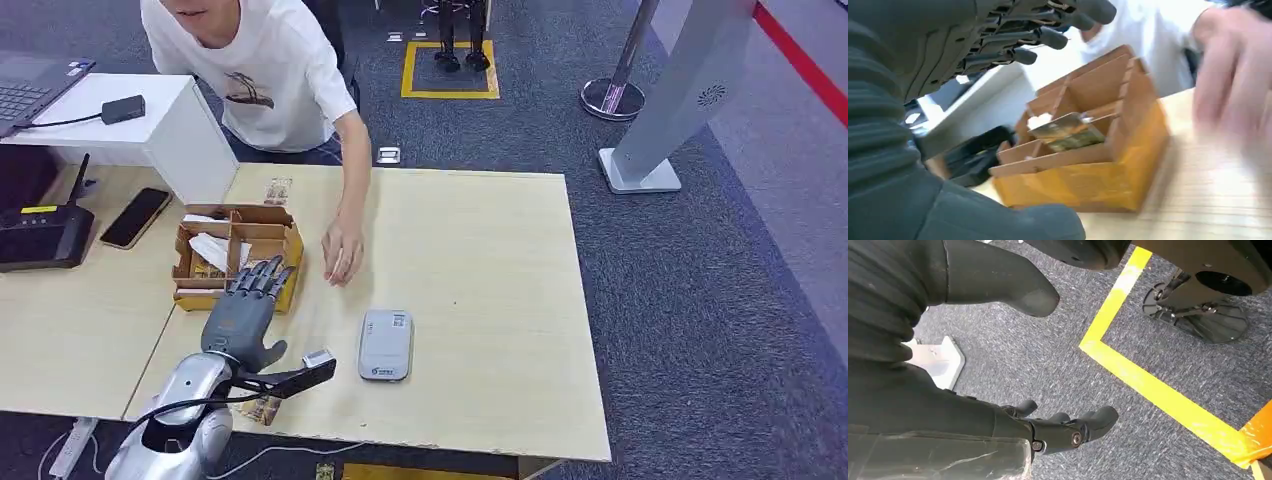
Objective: Pass the card to the sensor for recognition and then transmit it.
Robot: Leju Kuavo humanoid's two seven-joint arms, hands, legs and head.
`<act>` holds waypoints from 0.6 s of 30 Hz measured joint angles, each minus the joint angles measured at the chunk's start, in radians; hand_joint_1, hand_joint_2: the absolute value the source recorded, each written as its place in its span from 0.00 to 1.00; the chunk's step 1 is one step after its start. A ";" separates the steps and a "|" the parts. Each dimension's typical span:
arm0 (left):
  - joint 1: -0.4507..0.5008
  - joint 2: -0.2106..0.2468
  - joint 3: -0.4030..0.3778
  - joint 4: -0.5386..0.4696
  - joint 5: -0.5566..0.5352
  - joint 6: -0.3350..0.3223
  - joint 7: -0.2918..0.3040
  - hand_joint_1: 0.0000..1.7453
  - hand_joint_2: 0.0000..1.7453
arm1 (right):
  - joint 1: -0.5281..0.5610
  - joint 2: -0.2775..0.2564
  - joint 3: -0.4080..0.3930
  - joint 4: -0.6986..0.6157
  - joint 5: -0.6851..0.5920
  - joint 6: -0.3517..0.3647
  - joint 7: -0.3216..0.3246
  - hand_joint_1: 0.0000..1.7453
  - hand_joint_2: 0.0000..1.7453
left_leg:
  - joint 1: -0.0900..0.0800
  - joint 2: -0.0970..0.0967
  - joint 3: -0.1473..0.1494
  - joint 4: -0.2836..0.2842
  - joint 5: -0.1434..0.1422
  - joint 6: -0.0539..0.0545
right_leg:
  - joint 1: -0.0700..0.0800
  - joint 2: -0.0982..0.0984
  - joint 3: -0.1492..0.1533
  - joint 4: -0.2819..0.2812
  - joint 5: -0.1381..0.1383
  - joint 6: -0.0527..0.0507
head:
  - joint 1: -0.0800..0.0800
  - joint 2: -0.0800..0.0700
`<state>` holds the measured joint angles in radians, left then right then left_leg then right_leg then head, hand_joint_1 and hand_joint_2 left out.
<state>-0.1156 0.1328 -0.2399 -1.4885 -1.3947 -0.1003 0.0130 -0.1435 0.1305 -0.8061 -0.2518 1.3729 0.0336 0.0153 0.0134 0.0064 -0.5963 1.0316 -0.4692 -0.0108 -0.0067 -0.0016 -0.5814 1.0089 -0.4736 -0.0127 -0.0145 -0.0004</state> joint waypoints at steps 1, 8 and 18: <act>0.000 0.000 0.000 0.000 0.000 0.000 0.000 0.00 1.00 | 0.000 0.000 0.000 0.000 0.000 0.000 0.000 0.00 1.00 | 0.000 0.000 0.000 0.000 0.000 0.000 | 0.000 0.000 0.000 0.000 0.000 0.000 | 0.000 0.000; 0.032 -0.042 0.065 -0.096 -0.130 0.083 0.049 0.00 1.00 | 0.006 0.000 -0.022 0.000 -0.002 -0.015 0.000 0.00 1.00 | 0.000 0.000 0.000 0.000 0.000 0.000 | 0.000 0.000 0.000 0.000 0.000 0.000 | 0.000 0.000; 0.084 -0.082 0.095 -0.155 -0.130 0.087 0.029 0.00 1.00 | 0.006 0.000 -0.024 -0.008 0.012 -0.057 -0.007 0.00 1.00 | 0.000 0.000 0.000 0.000 0.000 0.000 | 0.000 0.000 0.000 0.000 0.000 0.000 | 0.000 0.000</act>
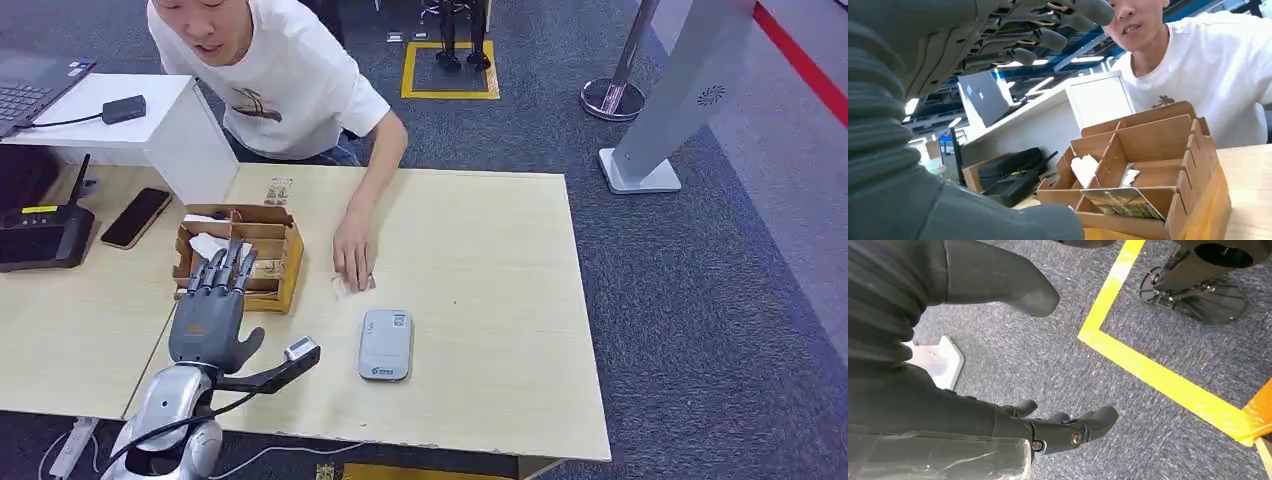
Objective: Pass the card to the sensor for recognition and then transmit it.
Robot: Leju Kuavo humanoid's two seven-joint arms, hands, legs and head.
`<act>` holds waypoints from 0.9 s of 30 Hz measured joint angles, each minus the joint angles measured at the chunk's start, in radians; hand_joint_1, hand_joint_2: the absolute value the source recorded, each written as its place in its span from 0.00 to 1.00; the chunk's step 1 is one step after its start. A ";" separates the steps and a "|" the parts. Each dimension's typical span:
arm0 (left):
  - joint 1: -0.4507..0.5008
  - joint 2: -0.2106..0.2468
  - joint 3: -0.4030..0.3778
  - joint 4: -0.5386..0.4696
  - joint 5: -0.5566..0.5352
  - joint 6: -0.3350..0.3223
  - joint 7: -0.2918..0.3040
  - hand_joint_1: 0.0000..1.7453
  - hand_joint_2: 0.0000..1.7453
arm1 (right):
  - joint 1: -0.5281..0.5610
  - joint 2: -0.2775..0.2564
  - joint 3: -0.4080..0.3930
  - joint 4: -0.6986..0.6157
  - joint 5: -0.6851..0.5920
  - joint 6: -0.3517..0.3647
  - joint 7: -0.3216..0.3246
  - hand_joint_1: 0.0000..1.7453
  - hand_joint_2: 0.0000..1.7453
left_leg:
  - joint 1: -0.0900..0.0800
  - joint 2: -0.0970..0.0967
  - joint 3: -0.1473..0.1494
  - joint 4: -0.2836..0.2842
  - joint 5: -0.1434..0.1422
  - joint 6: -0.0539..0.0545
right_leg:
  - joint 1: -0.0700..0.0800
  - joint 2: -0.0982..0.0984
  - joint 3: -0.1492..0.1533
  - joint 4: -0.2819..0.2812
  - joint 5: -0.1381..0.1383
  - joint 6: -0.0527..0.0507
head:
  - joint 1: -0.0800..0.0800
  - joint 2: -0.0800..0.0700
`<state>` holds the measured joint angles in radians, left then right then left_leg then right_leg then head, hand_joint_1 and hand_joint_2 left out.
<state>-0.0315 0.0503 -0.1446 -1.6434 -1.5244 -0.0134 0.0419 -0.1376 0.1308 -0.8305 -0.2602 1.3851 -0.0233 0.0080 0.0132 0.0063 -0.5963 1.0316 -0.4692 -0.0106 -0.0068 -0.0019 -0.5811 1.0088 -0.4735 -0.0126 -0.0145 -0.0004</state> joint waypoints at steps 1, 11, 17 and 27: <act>0.003 -0.002 0.001 -0.004 0.000 0.000 0.000 0.00 1.00 | 0.000 0.000 0.000 -0.001 0.001 -0.002 0.000 0.00 1.00 | 0.000 0.000 0.000 0.000 0.000 0.000 | 0.000 0.000 0.000 0.000 0.000 0.000 | 0.000 0.000; 0.013 -0.012 0.006 -0.017 0.001 0.000 -0.001 0.00 1.00 | 0.000 0.000 -0.002 -0.003 0.002 -0.004 -0.001 0.00 1.00 | 0.000 0.000 0.000 0.000 0.000 0.000 | 0.000 0.000 0.000 0.000 0.000 0.000 | 0.000 0.000; 0.014 -0.017 0.016 -0.017 0.000 0.000 -0.001 0.00 1.00 | 0.000 0.000 -0.002 -0.006 0.002 -0.004 -0.001 0.00 1.00 | 0.000 0.000 0.000 0.000 0.000 0.000 | 0.000 0.000 0.000 0.000 0.000 0.000 | 0.000 0.000; 0.015 -0.018 0.018 -0.018 0.000 0.000 -0.001 0.00 1.00 | 0.000 0.000 -0.002 -0.008 0.002 -0.004 -0.001 0.00 1.00 | 0.000 0.000 0.000 0.000 0.000 0.000 | 0.000 0.000 0.000 0.000 0.000 0.000 | 0.000 0.000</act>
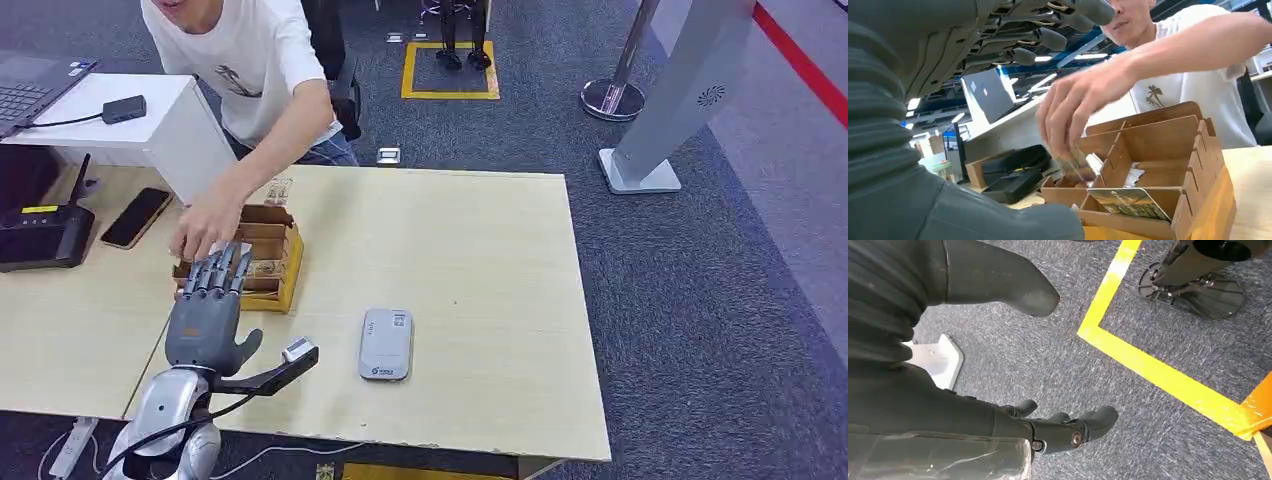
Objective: Pass the card to the sensor for recognition and then transmit it.
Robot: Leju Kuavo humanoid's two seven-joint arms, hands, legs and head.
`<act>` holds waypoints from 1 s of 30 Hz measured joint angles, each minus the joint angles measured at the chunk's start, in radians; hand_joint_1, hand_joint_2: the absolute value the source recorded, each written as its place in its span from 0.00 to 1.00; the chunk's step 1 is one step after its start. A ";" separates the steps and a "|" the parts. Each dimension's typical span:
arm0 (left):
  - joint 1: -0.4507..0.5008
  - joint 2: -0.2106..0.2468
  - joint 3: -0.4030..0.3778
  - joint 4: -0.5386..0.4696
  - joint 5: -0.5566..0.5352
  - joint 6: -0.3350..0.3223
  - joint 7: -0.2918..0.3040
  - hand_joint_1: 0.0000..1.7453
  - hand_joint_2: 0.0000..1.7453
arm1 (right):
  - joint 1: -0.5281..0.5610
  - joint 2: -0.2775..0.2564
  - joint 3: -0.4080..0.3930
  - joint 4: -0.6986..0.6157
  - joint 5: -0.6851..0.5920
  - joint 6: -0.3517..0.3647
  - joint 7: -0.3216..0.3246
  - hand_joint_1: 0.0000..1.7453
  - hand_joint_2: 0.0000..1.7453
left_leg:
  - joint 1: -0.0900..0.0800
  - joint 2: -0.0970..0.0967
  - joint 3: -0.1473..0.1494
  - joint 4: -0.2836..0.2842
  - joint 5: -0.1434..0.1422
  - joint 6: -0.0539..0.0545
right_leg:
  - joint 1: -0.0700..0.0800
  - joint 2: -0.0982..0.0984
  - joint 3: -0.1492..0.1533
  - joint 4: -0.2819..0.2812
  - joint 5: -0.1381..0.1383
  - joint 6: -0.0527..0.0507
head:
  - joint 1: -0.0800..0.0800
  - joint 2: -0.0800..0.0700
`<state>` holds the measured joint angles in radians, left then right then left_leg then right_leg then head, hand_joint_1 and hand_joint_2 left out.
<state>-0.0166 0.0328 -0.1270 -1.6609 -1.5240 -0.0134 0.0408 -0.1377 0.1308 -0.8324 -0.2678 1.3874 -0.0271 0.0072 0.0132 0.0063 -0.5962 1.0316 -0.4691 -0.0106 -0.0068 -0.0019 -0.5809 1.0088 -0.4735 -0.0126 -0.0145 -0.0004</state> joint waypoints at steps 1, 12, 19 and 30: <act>0.000 0.000 0.000 -0.001 0.000 0.000 0.000 0.00 1.00 | 0.000 0.000 0.000 0.000 0.000 0.000 0.000 0.00 1.00 | 0.000 0.000 0.000 0.000 0.000 0.000 | 0.000 0.000 0.000 0.000 0.000 0.000 | 0.000 0.000; 0.001 0.000 0.000 -0.003 0.000 0.000 0.000 0.00 1.00 | 0.000 0.000 0.000 -0.001 0.000 0.000 0.000 0.00 1.00 | 0.000 0.000 0.000 0.000 0.000 0.000 | 0.000 0.000 0.000 0.000 0.000 0.000 | 0.000 0.000; 0.033 0.003 -0.007 -0.040 -0.002 -0.031 0.083 0.00 1.00 | 0.016 0.000 -0.020 -0.003 -0.013 -0.014 -0.016 0.00 1.00 | 0.000 0.000 0.000 0.000 0.000 0.000 | 0.000 0.000 0.000 0.000 0.000 0.000 | 0.000 0.000; 0.048 0.005 -0.011 -0.058 -0.002 -0.033 0.092 0.00 1.00 | 0.026 0.000 -0.025 -0.004 0.010 -0.006 -0.006 0.00 1.00 | 0.000 0.000 0.000 0.000 0.000 0.000 | 0.000 0.000 0.000 0.000 0.000 0.000 | 0.000 0.000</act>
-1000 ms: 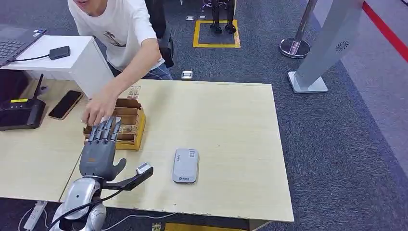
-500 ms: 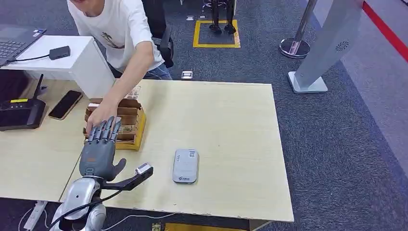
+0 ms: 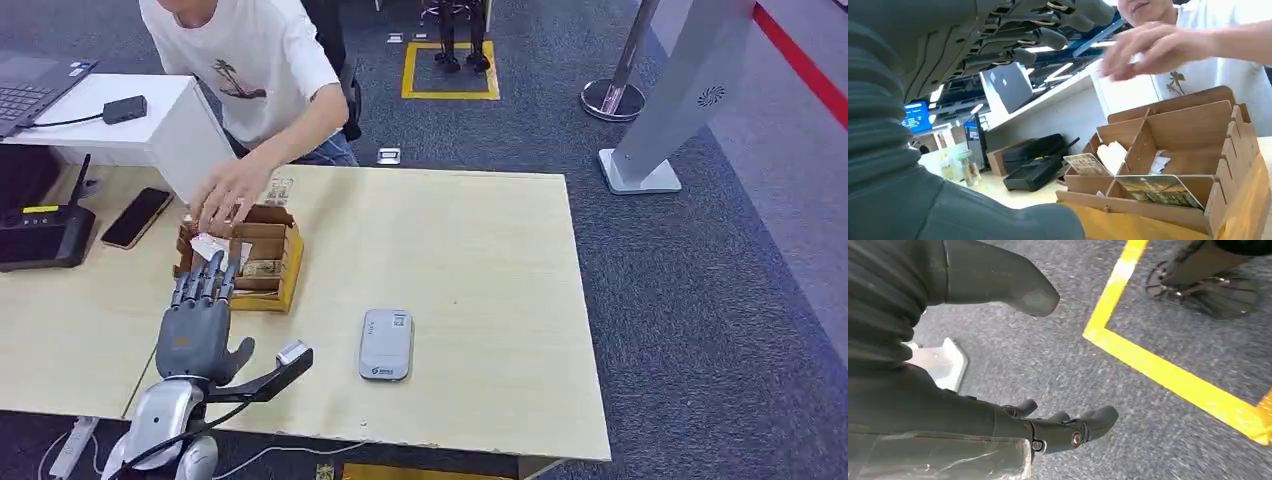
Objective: Pass the card to the sensor for recognition and then transmit it.
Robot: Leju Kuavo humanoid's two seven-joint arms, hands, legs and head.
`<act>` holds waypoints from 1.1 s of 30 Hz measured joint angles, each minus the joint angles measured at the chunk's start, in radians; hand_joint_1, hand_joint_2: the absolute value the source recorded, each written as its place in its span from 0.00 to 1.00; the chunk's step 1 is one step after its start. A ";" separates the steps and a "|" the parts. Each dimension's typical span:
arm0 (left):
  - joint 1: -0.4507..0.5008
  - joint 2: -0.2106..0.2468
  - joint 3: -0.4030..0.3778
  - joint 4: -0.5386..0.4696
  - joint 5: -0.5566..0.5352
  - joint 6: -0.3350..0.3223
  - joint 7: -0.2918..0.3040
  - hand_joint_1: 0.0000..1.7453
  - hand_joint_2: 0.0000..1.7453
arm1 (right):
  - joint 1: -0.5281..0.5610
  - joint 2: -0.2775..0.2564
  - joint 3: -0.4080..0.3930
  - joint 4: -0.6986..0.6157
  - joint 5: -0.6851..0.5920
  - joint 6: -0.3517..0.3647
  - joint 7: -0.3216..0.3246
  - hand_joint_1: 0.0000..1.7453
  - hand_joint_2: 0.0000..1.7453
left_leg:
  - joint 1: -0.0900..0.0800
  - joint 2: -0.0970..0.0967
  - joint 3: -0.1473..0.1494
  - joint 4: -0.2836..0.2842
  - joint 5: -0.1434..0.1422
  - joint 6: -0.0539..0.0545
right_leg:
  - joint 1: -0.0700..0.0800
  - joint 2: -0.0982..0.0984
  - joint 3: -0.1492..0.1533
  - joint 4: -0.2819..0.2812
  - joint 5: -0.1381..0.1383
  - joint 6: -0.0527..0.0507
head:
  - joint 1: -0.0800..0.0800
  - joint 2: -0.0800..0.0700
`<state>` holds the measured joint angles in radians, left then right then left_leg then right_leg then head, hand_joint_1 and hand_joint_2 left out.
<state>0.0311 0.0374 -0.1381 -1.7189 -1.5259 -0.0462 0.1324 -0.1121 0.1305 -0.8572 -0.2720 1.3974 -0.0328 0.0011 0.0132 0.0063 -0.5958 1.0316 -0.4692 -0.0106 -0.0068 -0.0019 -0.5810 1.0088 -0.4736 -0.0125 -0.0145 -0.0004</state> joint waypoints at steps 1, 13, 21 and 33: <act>0.000 0.000 -0.001 0.000 0.000 0.000 0.000 0.00 1.00 | 0.002 0.000 0.000 0.000 0.001 0.001 0.003 0.00 1.00 | 0.000 0.000 0.000 0.000 0.000 0.000 | 0.000 0.000 0.000 0.000 0.000 0.000 | 0.000 0.000; -0.002 0.020 -0.013 0.000 0.000 -0.073 0.030 0.00 1.00 | 0.008 0.002 -0.025 0.000 0.008 0.010 -0.005 0.00 1.00 | 0.000 0.000 0.000 0.000 0.000 0.000 | 0.000 0.000 0.000 0.000 0.000 0.000 | 0.000 0.000; -0.030 0.059 -0.013 0.034 0.000 -0.114 0.026 0.00 1.00 | 0.002 0.003 -0.031 0.000 0.015 0.021 -0.004 0.00 1.00 | 0.000 0.000 0.000 0.000 0.000 0.000 | 0.000 0.000 0.000 0.000 0.000 0.000 | 0.000 0.000; -0.102 0.064 -0.013 0.113 0.000 -0.129 0.012 0.00 1.00 | -0.001 0.003 -0.048 0.000 0.012 0.024 -0.003 0.00 1.00 | 0.000 0.000 0.000 0.000 0.000 0.000 | 0.000 0.000 0.000 0.000 0.000 0.000 | 0.000 0.000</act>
<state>-0.0707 0.1019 -0.1507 -1.6060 -1.5263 -0.1755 0.1442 -0.1127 0.1339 -0.9049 -0.2716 1.4092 -0.0092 -0.0023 0.0132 0.0063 -0.5958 1.0317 -0.4690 -0.0106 -0.0068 -0.0018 -0.5810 1.0088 -0.4736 -0.0125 -0.0145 -0.0004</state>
